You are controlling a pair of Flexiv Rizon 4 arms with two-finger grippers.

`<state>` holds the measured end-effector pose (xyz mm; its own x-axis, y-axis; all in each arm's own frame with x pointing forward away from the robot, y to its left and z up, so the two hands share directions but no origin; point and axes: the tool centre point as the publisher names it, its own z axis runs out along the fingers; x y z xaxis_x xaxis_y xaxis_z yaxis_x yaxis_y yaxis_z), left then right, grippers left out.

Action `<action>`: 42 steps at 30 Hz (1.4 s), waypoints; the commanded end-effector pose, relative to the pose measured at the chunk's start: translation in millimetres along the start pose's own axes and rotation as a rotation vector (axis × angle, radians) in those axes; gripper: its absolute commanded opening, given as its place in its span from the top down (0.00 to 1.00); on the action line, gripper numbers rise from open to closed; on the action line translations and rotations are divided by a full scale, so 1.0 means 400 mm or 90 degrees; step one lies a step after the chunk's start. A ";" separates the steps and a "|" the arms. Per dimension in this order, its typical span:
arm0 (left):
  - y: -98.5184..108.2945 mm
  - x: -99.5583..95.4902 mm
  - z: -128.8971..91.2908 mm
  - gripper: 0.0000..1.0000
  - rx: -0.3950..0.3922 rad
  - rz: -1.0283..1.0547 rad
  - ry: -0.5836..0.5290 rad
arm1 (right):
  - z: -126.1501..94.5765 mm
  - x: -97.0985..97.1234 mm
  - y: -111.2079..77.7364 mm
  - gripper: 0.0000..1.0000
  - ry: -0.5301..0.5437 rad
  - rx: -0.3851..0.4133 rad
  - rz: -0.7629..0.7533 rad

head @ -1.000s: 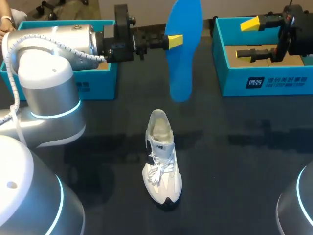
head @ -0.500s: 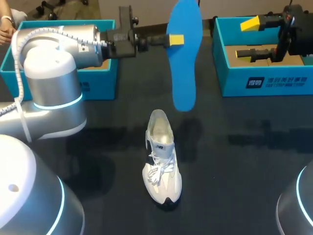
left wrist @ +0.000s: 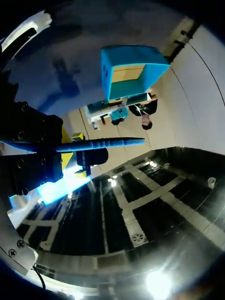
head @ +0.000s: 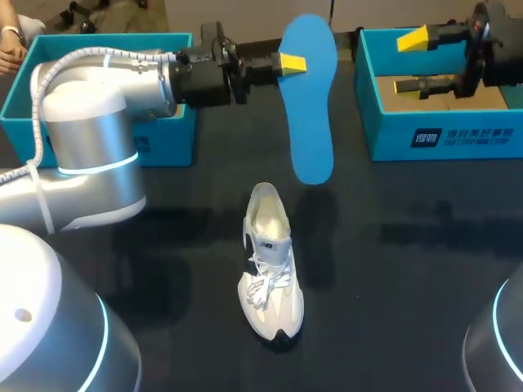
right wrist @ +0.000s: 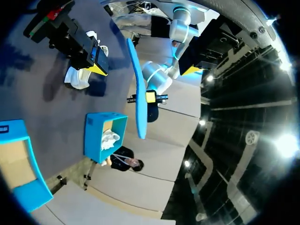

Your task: Take the shoe out of the shoebox, open the shoe tongue, remove and reinsert the insole, then place the shoe into the shoebox

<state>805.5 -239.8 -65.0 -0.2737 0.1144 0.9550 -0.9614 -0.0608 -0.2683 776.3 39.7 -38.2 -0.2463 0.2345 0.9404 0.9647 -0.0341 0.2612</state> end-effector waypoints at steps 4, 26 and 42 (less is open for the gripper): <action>0.003 -0.030 0.012 1.00 0.007 -0.172 0.064 | -0.005 0.093 -0.027 0.00 -0.112 -0.009 0.000; -0.015 -0.061 0.019 1.00 0.000 -0.142 0.027 | 0.064 0.255 -0.022 0.00 -0.440 0.038 -0.015; -0.020 -0.069 0.026 1.00 0.001 -0.148 -0.001 | 0.118 0.277 -0.006 0.00 -0.626 0.086 -0.019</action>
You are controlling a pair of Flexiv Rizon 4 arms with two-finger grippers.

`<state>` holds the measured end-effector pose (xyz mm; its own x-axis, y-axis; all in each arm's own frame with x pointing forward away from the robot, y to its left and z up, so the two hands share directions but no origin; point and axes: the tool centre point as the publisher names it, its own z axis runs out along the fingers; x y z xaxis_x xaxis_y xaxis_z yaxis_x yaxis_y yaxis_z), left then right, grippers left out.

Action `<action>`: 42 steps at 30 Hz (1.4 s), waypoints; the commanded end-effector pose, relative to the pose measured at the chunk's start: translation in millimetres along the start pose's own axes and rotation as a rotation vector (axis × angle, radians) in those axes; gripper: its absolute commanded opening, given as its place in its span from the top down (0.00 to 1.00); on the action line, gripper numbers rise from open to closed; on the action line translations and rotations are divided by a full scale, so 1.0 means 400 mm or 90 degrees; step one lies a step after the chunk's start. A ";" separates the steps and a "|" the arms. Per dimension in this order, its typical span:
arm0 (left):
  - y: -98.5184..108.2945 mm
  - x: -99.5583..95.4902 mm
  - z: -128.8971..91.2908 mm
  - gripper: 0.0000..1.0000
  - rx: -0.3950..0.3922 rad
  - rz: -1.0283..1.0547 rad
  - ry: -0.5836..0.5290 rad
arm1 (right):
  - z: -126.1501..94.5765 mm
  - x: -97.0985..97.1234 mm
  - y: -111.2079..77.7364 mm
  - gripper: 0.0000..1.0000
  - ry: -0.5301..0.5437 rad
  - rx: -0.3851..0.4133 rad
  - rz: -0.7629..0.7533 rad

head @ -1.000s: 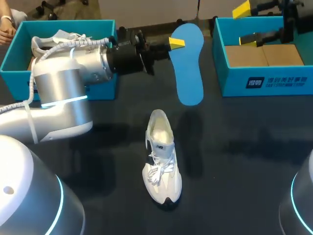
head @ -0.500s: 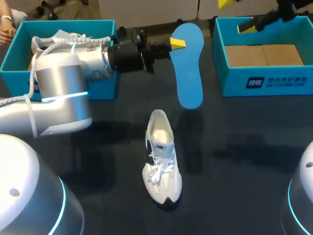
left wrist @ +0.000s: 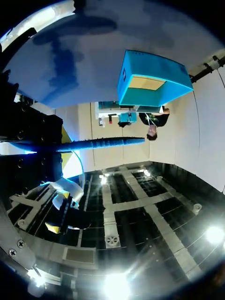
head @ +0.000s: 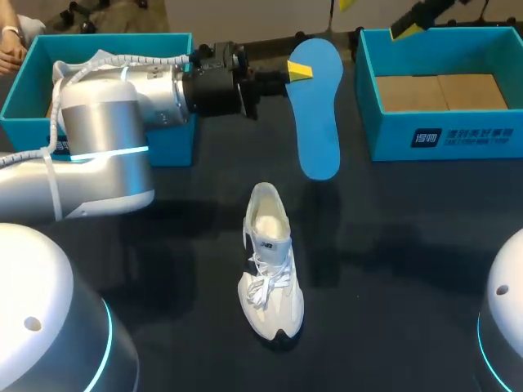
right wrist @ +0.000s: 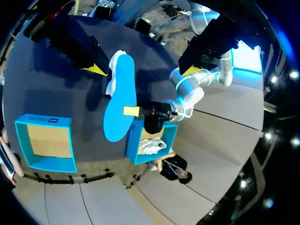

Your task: Take the shoe out of the shoebox, open the shoe tongue, remove and reinsert the insole, then place the shoe into the shoebox

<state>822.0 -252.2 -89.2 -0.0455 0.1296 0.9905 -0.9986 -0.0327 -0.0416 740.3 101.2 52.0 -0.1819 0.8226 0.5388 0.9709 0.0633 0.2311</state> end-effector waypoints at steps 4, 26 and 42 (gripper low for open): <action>0.003 0.004 0.002 1.00 0.001 -0.001 -0.003 | 0.024 0.024 0.034 0.00 -0.200 0.034 0.000; 0.003 0.004 0.002 1.00 0.001 -0.001 -0.003 | 0.095 0.003 0.080 0.00 -0.330 -0.001 0.040; 0.003 0.004 0.002 1.00 0.001 -0.001 -0.003 | 0.170 -0.006 0.091 0.00 -0.343 0.025 0.043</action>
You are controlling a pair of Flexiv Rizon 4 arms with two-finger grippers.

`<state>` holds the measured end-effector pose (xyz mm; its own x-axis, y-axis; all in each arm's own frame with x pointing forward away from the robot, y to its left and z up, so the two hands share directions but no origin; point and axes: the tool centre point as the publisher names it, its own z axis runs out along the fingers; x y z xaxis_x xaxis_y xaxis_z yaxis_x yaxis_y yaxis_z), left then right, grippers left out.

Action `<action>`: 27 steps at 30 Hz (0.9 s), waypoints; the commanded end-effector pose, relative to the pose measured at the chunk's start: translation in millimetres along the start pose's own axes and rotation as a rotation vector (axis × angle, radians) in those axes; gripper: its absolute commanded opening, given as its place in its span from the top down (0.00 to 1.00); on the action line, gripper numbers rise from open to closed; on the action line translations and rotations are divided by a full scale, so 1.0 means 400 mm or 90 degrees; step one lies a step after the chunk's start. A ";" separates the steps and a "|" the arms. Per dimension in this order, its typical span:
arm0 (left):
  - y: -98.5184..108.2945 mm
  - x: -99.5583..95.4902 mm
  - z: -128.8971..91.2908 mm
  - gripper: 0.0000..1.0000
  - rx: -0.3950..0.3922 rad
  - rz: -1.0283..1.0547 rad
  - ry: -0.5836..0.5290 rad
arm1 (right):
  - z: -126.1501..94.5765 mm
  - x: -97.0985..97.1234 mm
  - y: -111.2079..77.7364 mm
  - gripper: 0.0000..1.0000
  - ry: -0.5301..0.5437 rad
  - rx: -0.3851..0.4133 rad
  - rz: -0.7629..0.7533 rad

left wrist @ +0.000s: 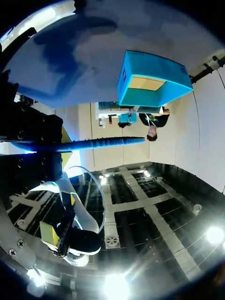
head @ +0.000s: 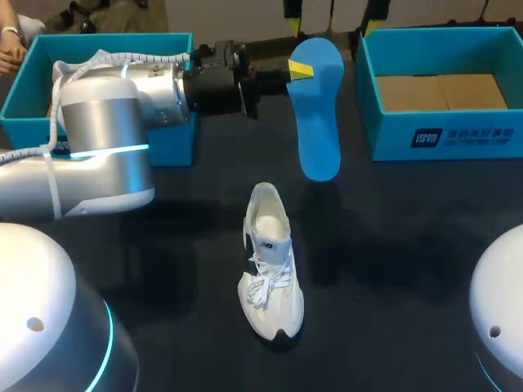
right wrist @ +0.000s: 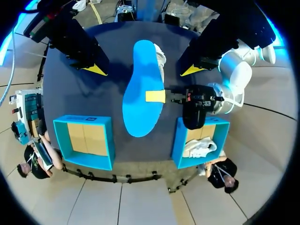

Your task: Take the shoe out of the shoebox, open the shoe tongue, remove and reinsert the insole, then place the shoe into the shoebox

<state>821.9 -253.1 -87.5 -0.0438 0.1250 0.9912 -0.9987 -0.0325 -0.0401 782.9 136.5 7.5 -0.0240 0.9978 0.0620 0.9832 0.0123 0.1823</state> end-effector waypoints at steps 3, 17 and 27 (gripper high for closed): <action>0.002 0.000 -0.001 1.00 0.001 0.000 0.000 | 0.016 0.012 0.008 0.00 -0.004 0.008 -0.001; 0.002 0.000 -0.001 1.00 0.001 0.000 0.000 | 0.018 0.014 0.008 0.00 -0.003 0.012 -0.006; 0.002 0.000 -0.001 1.00 0.001 0.000 0.000 | 0.005 -0.024 0.006 0.00 0.036 0.011 0.007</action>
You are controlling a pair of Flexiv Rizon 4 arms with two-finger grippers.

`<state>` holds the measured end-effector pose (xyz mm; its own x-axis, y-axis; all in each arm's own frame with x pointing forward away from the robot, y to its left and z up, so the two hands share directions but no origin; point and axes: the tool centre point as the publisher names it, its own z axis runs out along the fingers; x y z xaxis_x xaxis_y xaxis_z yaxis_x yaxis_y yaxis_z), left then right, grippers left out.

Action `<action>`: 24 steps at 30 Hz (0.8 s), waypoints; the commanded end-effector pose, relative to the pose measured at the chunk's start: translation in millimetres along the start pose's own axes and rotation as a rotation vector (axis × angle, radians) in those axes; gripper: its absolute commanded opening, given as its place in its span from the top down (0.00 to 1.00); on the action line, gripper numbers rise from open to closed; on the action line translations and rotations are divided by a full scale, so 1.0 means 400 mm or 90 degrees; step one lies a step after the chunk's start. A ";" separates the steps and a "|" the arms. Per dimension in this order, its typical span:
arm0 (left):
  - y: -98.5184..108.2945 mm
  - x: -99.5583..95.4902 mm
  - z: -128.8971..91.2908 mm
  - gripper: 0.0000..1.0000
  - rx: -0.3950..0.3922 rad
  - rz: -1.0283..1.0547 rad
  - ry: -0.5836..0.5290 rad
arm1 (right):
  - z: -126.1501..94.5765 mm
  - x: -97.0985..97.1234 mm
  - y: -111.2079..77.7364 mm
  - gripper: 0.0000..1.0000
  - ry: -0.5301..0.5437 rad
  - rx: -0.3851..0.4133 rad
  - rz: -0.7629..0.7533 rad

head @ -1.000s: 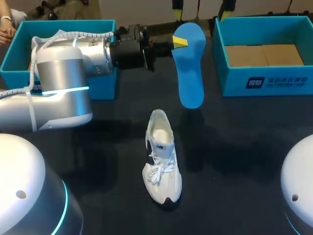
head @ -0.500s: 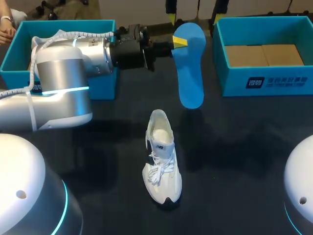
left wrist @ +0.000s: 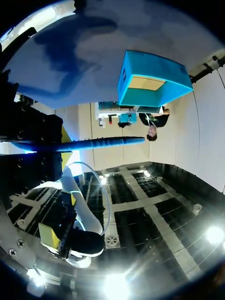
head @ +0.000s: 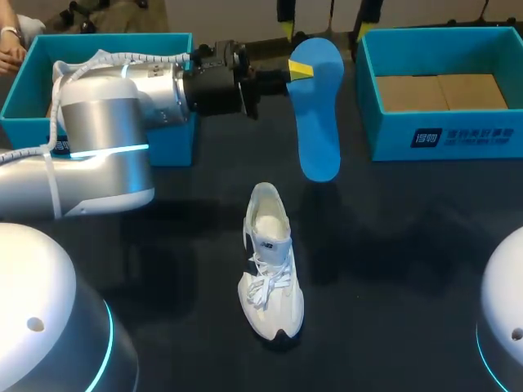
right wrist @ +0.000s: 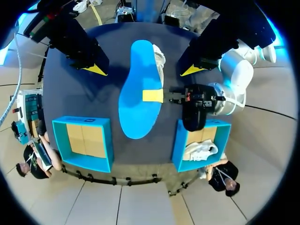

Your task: Take the shoe out of the shoebox, open the shoe tongue, remove and reinsert the insole, then place the shoe into the shoebox

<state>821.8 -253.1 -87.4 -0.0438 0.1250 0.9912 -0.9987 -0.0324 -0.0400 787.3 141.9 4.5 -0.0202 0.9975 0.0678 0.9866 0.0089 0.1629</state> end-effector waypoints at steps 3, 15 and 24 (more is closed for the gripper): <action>0.002 -0.001 -0.001 1.00 0.001 0.000 0.000 | -0.009 -0.070 -0.005 0.00 0.073 -0.003 0.010; 0.002 -0.001 -0.001 1.00 0.001 0.000 0.000 | 0.003 -0.145 -0.030 0.00 0.254 -0.037 0.015; 0.002 -0.001 -0.001 1.00 0.001 0.000 0.000 | 0.019 -0.193 -0.051 0.00 0.375 -0.036 0.026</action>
<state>821.8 -253.1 -87.4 -0.0438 0.1249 0.9912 -0.9987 -0.0325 -0.0400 774.1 78.8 -4.1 -0.0313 0.9319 0.3614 0.9809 -0.0409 0.1903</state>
